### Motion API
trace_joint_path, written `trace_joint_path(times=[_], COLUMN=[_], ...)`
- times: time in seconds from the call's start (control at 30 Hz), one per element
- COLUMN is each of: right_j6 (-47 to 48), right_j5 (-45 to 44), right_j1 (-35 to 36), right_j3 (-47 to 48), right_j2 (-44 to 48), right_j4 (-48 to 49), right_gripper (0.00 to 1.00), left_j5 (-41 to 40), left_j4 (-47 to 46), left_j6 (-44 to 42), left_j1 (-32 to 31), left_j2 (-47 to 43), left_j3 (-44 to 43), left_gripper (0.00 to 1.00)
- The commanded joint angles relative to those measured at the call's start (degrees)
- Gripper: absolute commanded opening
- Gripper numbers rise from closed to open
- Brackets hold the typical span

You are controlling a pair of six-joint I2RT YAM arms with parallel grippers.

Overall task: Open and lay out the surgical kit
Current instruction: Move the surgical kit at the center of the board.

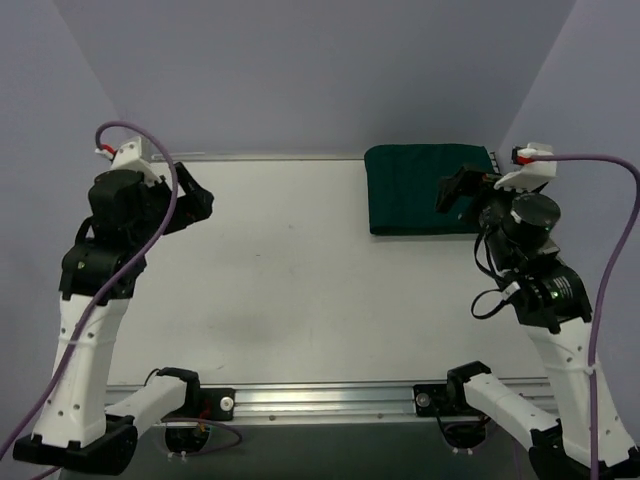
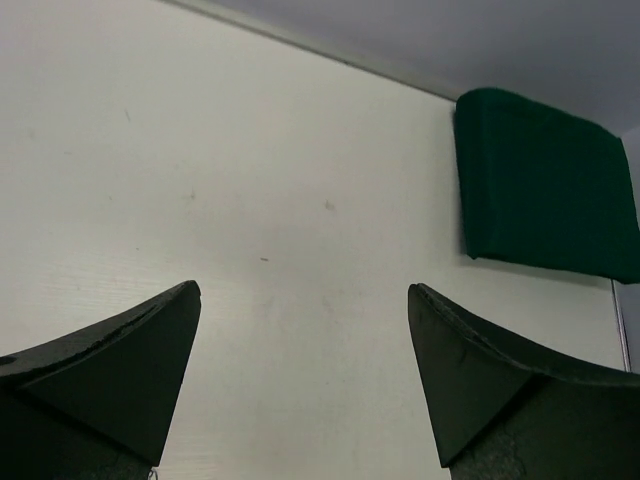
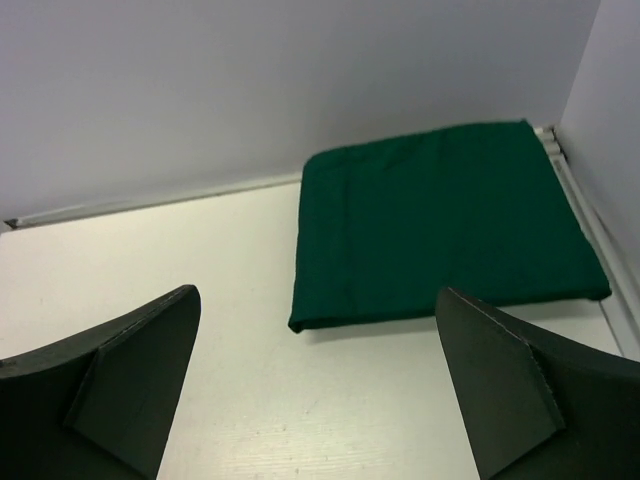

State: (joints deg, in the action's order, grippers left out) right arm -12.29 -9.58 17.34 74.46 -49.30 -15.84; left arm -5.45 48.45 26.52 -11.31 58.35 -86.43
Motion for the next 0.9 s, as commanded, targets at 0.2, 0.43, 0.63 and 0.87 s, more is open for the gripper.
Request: trace_joint_path(times=[0.2,0.43,0.63,0.87], right_j6=[-10.99,-13.37,-13.63,-14.08], right_j5=[-14.24,-8.60,-6.33,-1.05], right_j1=[-1.95,-16.37,-25.94,-33.16], right_j3=[-2.12,-0.81,1.30,0.52], right_j2=[-13.97,-24.60,-31.98,-37.44], right_j4=[-2.88,-2.71,-0.08,8.43], right_gripper=[1.00,1.00,0.96,0.90], left_j5=[15.02,13.89,11.52,6.60], left_j4=[-4.05,-10.02,-16.18,-22.25], left_j6=[8.97,11.44,15.40,18.56], left_j1=[-1.34,-9.60,-16.89,-22.79], left_j2=[20.38,36.74,48.69,61.70], left_j3=[1.36,-6.98,-15.33,-25.18], left_gripper=[0.94,0.94,0.94,0.98])
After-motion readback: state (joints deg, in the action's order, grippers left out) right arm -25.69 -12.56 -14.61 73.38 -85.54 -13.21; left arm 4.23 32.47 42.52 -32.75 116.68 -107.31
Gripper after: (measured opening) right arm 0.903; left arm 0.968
